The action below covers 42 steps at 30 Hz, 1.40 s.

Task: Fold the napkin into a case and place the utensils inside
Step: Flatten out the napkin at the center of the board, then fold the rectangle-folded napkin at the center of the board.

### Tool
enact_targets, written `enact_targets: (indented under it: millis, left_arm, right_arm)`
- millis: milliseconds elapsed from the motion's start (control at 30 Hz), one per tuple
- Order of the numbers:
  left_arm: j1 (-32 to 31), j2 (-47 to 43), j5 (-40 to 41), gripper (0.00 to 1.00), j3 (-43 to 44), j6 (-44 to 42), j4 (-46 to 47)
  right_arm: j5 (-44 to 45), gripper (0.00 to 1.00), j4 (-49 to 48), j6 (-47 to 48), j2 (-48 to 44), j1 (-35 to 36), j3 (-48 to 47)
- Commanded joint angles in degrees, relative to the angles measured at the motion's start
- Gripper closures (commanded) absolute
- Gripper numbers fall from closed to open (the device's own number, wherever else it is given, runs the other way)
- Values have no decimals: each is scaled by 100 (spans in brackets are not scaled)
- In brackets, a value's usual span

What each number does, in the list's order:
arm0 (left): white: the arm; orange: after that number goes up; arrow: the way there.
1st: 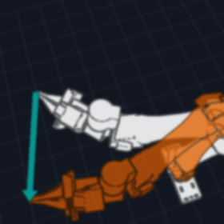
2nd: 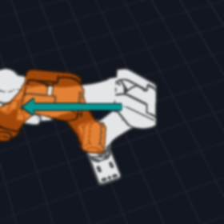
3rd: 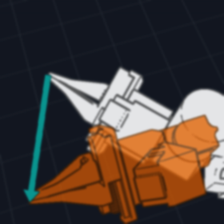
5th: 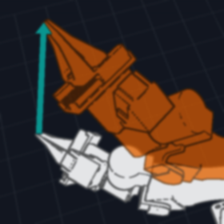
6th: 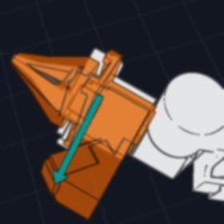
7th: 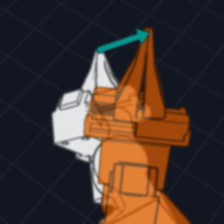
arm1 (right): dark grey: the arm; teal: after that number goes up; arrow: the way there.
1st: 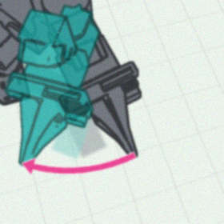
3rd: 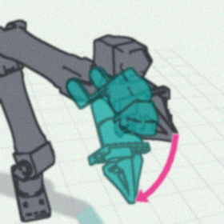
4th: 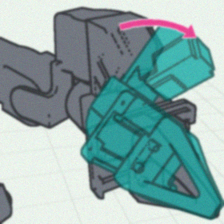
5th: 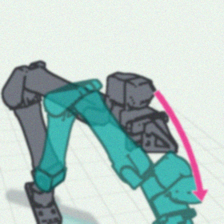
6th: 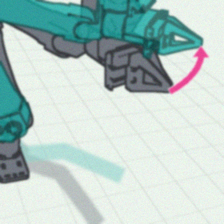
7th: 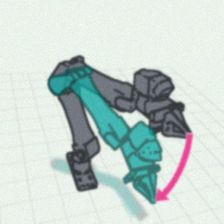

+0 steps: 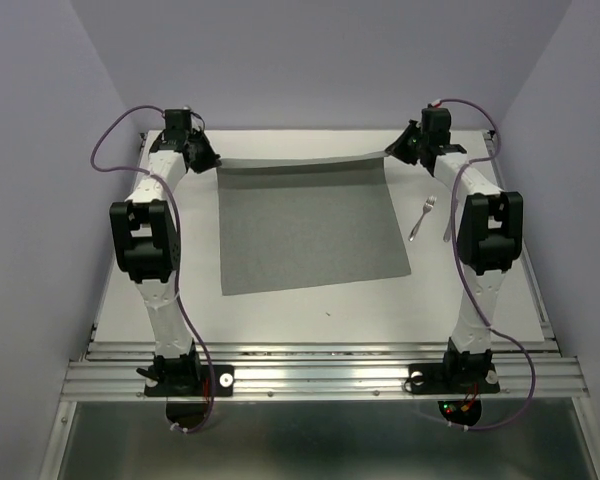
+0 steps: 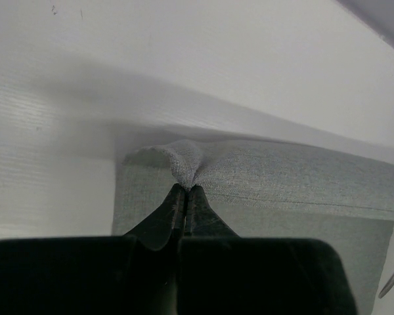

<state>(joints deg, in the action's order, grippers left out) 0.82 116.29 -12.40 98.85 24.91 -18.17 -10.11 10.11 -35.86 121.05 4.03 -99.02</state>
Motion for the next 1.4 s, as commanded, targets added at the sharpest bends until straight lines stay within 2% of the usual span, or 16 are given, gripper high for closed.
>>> enact_targets:
  millis: [0, 167, 333, 600, 733, 867, 933, 1200, 1367]
  left_arm:
    - [41, 139, -95, 100, 591, -21, -55]
    - [32, 113, -157, 100, 592, -100, -125]
    - [32, -352, -219, 100, 65, -126, -177]
    - [15, -1782, -306, 100, -1401, -30, -345]
    - [-47, -2382, -342, 100, -2087, 14, -371]
    - [-56, -3048, -394, 100, -3105, 119, -336]
    - [-292, -3261, -421, 100, -3562, 207, -283]
    - [-547, -4262, -386, 100, -4785, 567, -467]
    - [-583, -4545, -315, 100, -5200, 665, -503]
  right_arm:
    - [-17, 99, -176, -27, 128, -43, -679]
    - [-123, 99, -106, -35, 76, -43, -619]
    - [-290, 99, 166, -97, -335, -43, -215]
    - [-228, 99, 246, -228, -1714, -43, 1463]
    - [-500, 99, 272, -334, -2243, -43, 2209]
    - [-308, 99, 325, -300, -2841, -43, 2947]
    - [-228, 99, 465, -168, -3130, -43, 3308]
    - [-89, 99, 720, 8, -4018, -43, 4486]
    - [-26, 99, 756, 8, -4292, -43, 4883]
